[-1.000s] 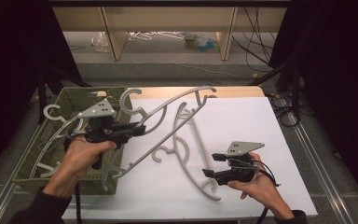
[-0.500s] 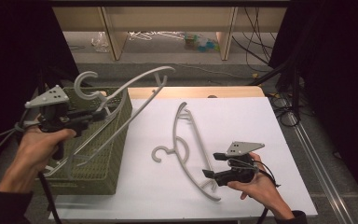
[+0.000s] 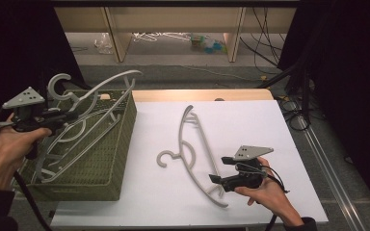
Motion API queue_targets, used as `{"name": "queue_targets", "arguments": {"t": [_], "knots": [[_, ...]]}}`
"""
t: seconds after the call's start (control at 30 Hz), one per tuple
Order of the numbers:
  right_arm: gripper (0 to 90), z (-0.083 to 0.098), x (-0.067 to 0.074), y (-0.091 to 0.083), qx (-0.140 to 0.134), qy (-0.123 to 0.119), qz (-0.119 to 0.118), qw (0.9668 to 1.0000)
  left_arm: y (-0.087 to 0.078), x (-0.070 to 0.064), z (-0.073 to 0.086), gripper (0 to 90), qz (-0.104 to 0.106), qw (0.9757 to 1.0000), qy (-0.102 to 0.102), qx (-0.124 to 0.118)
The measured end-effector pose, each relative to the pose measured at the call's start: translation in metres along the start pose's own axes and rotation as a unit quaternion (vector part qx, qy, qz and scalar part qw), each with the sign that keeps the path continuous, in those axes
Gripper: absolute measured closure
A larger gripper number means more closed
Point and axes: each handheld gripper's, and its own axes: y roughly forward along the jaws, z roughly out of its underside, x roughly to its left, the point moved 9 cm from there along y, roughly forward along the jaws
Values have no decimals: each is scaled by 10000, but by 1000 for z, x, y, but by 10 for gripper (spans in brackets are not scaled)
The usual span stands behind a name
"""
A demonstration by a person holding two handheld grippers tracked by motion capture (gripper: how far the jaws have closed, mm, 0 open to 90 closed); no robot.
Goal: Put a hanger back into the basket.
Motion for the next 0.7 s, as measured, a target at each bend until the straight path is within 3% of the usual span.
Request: {"name": "queue_targets", "arguments": {"t": [0.13, 0.3, 0.5, 0.7], "knots": [[234, 1, 0, -1, 8, 76, -10, 10000, 3, 16, 12, 790, -131, 9998, 41, 135], [236, 1, -1, -1, 1, 59, 7, 10000, 5, 29, 24, 790, -146, 9998, 61, 154], [238, 2, 0, 0, 64, 104, -37, 9999, 6, 39, 42, 789, -177, 9992, -49, 358], [238, 3, 0, 2, 68, 81, -34, 9999, 4, 46, 52, 789, -196, 9990, -173, 361]]}}
